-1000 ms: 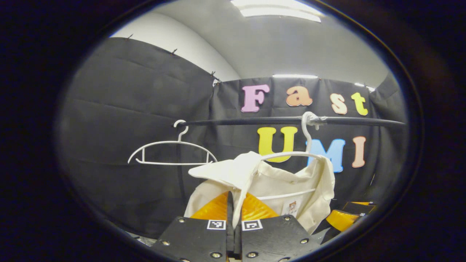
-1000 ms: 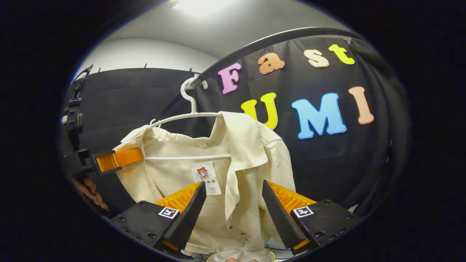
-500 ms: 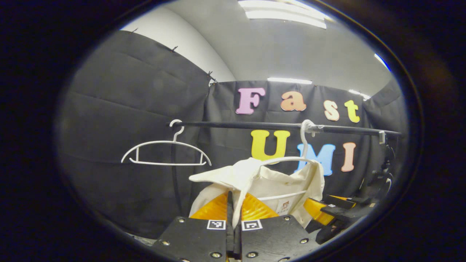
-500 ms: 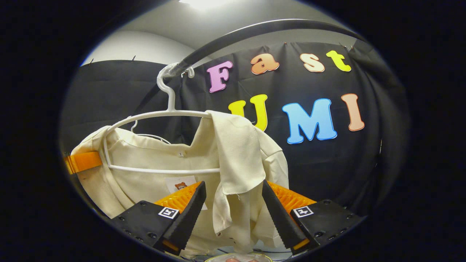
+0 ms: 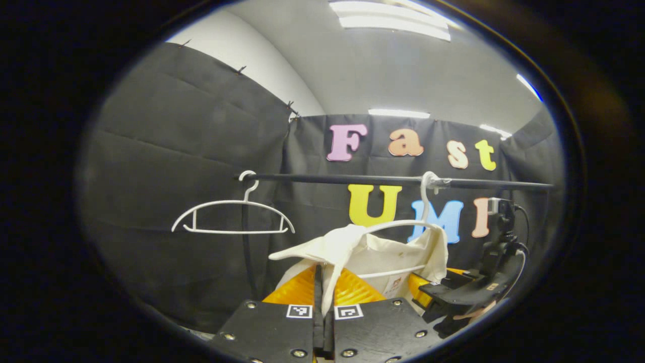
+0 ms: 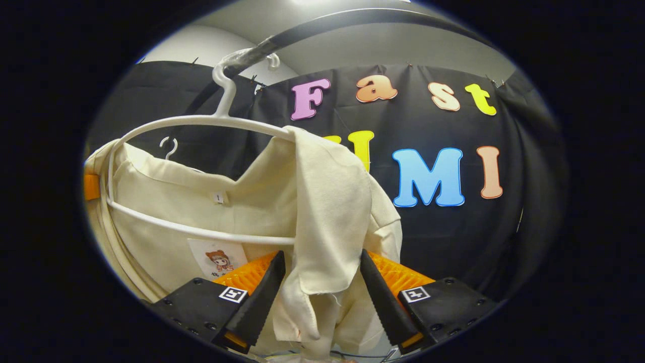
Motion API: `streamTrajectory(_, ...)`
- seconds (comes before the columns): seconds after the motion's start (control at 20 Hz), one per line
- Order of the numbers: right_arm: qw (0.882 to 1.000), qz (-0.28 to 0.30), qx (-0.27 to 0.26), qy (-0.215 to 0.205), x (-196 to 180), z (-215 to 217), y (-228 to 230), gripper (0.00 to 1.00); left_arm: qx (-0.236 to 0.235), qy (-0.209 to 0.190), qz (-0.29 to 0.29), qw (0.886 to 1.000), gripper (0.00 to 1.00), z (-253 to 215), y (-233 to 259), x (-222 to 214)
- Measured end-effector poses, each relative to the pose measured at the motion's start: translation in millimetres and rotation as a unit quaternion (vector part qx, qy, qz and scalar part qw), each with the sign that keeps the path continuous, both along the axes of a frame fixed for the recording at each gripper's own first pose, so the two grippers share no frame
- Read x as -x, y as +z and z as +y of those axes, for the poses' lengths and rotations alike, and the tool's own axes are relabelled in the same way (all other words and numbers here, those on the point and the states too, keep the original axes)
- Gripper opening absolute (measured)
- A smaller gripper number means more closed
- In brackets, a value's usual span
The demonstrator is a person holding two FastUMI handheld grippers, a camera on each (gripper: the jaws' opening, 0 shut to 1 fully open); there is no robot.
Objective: Grasp the clothes on the hanger with both hands and then place them into the laundry hamper below.
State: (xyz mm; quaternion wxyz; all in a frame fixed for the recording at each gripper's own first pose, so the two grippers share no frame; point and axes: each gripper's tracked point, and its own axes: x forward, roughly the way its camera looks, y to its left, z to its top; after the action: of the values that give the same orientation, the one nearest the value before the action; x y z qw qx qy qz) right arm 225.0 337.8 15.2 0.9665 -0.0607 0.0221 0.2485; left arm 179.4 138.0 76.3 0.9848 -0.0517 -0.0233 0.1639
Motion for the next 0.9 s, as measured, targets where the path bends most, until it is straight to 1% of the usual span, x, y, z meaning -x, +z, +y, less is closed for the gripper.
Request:
streamTrajectory(0.05,1.0,-0.005,0.007,0.001,-3,0,0,0.9,0.001,-0.002,-0.001,1.0,0.01,0,0,-1)
streamTrajectory(0.1,1.0,-0.007,0.017,0.007,-5,0,-2,0.74,0.002,-0.003,-0.003,1.0,0.01,1,1,1)
streamTrajectory(0.15,0.999,-0.008,0.028,0.014,-8,1,-4,0.67,0.002,-0.003,-0.004,1.0,0.01,1,2,3)
streamTrajectory(0.2,0.999,-0.008,0.034,0.027,-9,3,-5,0.55,0.002,-0.003,-0.006,1.0,0.01,1,4,5)
streamTrajectory(0.25,0.999,-0.008,0.036,0.028,-12,1,-5,0.46,-0.001,-0.002,-0.008,1.0,0.01,1,6,7)
streamTrajectory(0.3,0.999,-0.007,0.03,0.031,-14,-3,-2,0.18,-0.003,-0.002,-0.009,1.0,0.01,2,8,8)
streamTrajectory(0.35,0.999,-0.003,0.022,0.045,-12,-1,-3,0.1,-0.006,-0.002,-0.009,1.0,0.01,2,8,8)
streamTrajectory(0.4,0.998,-0.001,0.017,0.053,-9,-5,-3,0.09,-0.009,-0.001,-0.009,1.0,0.01,3,9,9)
streamTrajectory(0.45,0.998,-0.002,0.019,0.057,-7,-6,-1,0.03,-0.011,0.0,-0.01,1.0,0.01,5,11,8)
streamTrajectory(0.5,0.998,-0.012,0.022,0.052,-10,-11,6,0.03,-0.012,0.0,-0.011,1.0,0.01,7,12,8)
streamTrajectory(0.6,0.998,-0.038,0.02,0.035,-15,-23,15,0.03,-0.009,-0.002,-0.014,1.0,0.01,12,11,7)
streamTrajectory(0.65,0.998,-0.052,0.019,0.025,-17,-29,20,0.03,-0.006,-0.008,-0.013,1.0,0.02,13,8,8)
streamTrajectory(0.7,0.998,-0.063,0.021,0.016,-16,-34,25,0.03,-0.003,-0.007,-0.014,1.0,0.01,19,8,9)
streamTrajectory(0.9,0.995,-0.097,0.02,-0.018,-28,-56,46,0.03,-0.008,0.003,-0.012,1.0,0.01,40,9,4)
